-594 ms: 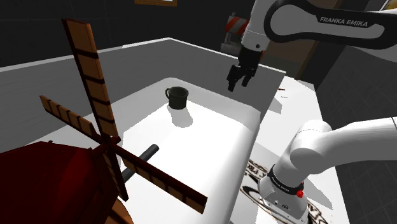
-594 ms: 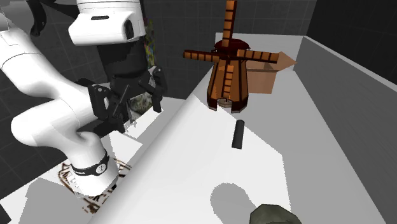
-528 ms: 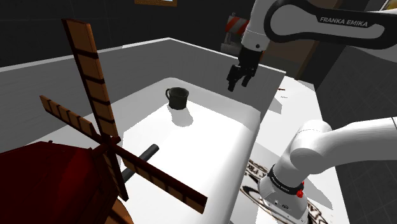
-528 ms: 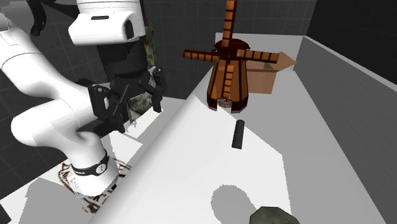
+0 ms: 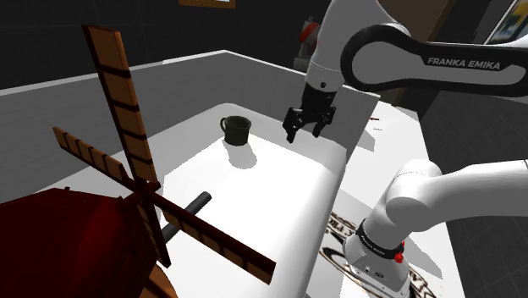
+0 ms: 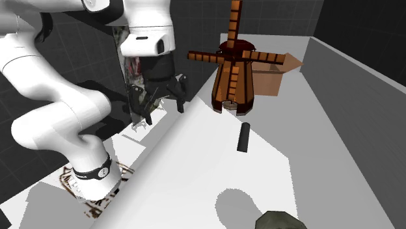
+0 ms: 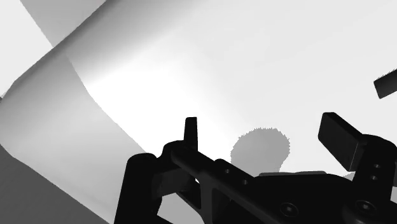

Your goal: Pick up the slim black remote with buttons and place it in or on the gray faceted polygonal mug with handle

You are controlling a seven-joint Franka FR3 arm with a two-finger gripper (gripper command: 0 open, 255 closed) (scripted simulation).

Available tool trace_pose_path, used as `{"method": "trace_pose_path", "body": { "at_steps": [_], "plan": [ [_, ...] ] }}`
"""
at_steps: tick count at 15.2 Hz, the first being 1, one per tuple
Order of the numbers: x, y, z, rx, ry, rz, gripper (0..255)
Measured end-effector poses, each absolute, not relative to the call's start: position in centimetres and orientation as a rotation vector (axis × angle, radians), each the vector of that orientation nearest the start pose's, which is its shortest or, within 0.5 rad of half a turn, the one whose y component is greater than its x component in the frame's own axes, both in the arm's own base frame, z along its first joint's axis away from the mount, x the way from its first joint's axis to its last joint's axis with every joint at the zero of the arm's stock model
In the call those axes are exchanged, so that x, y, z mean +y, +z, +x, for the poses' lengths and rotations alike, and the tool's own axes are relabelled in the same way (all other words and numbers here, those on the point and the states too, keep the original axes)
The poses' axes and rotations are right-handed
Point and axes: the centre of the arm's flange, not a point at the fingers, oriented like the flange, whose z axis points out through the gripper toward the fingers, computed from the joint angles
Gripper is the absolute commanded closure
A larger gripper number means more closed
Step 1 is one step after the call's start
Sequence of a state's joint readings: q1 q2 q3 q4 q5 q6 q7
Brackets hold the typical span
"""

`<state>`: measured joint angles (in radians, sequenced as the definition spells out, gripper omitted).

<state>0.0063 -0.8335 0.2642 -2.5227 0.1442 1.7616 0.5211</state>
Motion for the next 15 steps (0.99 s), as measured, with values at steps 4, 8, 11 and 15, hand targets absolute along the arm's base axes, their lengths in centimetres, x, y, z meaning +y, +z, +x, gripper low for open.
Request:
{"method": "trace_pose_path", "body": {
  "at_steps": [4, 8, 11, 15],
  "plan": [
    [15.8, 51.2, 29.7, 0.763, -0.134, -3.095, 0],
    [21.3, 48.6, 30.5, 0.969, -0.154, -3.056, 0],
    [24.8, 46.9, 31.1, 1.125, -0.171, -3.018, 0],
    [29.7, 44.2, 32.9, 1.324, -0.192, -2.956, 0]
  ]
}}
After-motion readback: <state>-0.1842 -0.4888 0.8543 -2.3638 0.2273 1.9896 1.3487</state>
